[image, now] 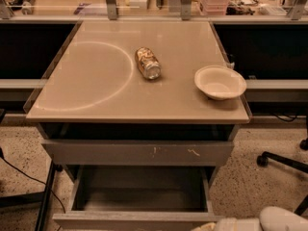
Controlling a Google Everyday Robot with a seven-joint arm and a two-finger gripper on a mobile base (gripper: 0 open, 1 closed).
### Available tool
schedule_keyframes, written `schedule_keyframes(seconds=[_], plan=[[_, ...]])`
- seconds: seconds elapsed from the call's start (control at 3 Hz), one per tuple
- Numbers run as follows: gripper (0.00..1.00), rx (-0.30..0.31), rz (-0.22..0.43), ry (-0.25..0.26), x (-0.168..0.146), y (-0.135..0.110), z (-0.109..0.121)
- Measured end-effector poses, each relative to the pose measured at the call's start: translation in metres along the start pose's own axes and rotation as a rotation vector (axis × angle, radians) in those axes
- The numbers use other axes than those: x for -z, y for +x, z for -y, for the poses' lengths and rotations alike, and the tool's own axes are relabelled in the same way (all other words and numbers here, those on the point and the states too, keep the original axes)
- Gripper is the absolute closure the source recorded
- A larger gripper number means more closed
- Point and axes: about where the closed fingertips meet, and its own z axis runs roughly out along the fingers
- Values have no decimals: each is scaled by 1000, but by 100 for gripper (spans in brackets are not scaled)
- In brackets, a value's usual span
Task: Open middle drawer
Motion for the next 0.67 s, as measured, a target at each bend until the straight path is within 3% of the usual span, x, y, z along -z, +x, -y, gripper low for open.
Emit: schedule_keyframes(seconds=[0.33,0.67], plan=[[100,4,53,44,30,18,-28],[82,-6,67,65,38,23,-28]])
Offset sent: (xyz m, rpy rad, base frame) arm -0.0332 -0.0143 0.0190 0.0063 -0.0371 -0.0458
